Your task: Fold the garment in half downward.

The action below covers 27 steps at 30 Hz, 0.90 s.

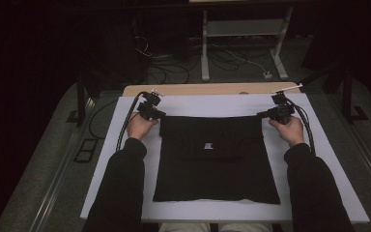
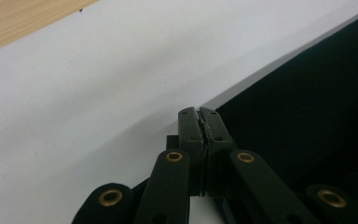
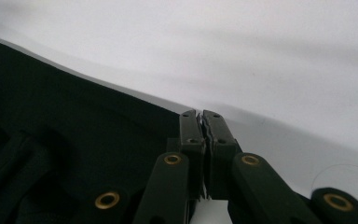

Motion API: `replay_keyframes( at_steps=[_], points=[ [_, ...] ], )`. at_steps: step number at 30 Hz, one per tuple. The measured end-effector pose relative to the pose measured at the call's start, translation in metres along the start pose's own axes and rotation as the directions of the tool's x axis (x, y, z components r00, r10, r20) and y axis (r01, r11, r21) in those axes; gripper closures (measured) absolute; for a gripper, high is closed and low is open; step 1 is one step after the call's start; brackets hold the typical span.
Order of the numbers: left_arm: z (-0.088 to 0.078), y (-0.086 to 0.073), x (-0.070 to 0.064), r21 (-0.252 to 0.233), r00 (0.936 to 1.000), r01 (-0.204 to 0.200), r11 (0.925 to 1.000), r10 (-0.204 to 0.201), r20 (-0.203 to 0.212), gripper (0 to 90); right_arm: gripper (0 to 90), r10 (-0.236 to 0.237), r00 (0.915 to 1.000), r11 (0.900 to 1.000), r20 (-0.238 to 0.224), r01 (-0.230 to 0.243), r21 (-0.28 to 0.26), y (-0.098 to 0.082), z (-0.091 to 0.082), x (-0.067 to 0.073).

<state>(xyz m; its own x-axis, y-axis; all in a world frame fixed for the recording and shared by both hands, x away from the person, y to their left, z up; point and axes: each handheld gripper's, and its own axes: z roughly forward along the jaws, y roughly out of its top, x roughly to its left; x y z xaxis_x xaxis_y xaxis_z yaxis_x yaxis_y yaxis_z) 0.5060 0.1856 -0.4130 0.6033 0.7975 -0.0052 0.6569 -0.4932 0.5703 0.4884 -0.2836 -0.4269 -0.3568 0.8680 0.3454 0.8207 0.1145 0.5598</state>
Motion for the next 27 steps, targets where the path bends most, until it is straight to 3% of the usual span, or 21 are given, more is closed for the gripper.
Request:
replay_keyframes(
  at_steps=[9, 11, 12, 14, 17, 20, 24, 27],
  points=[
    [0.001, -0.005, 0.003, -0.009, 0.9993, 0.025, 0.9997, -0.024, 0.028, 87.2, 85.1, 0.012, 0.9998, 1.000, -0.014, -0.012, -0.004, 0.000, 0.001, -0.001],
    [-0.001, -0.005, 0.003, -0.019, 0.9984, 0.040, 0.9990, -0.039, 0.041, 84.6, 84.0, 0.031, 0.9990, 0.999, -0.031, -0.032, -0.018, -0.001, -0.001, -0.002],
    [-0.002, -0.005, 0.004, -0.021, 0.9986, 0.036, 0.9992, -0.035, 0.041, 78.7, 82.0, 0.035, 0.9986, 0.999, -0.040, -0.036, -0.023, 0.000, -0.002, -0.001],
    [-0.006, -0.005, 0.004, -0.036, 0.9981, 0.041, 0.9985, -0.039, 0.048, 67.2, 76.6, 0.036, 0.9985, 0.999, -0.041, -0.037, -0.036, 0.001, -0.006, 0.001],
    [-0.013, -0.005, 0.003, -0.073, 0.9959, 0.061, 0.9955, -0.056, 0.071, 56.8, 67.5, 0.026, 0.9984, 0.998, -0.051, -0.029, -0.063, 0.003, -0.012, 0.004],
    [-0.020, -0.003, 0.004, -0.087, 0.9908, 0.078, 0.9932, -0.068, 0.117, 46.5, 54.3, 0.003, 0.9992, 0.997, -0.041, -0.006, -0.079, 0.004, -0.018, 0.008],
    [-0.032, -0.001, 0.001, -0.144, 0.9822, 0.108, 0.9837, -0.083, 0.168, 35.4, 36.7, -0.023, 0.9965, 0.995, -0.080, 0.015, -0.097, 0.005, -0.026, 0.014],
    [-0.038, 0.003, -0.004, -0.182, 0.9730, 0.134, 0.9742, -0.094, 0.210, 26.5, 24.1, -0.043, 0.9962, 0.992, -0.076, 0.033, -0.121, 0.007, -0.032, 0.022]
  ],
)
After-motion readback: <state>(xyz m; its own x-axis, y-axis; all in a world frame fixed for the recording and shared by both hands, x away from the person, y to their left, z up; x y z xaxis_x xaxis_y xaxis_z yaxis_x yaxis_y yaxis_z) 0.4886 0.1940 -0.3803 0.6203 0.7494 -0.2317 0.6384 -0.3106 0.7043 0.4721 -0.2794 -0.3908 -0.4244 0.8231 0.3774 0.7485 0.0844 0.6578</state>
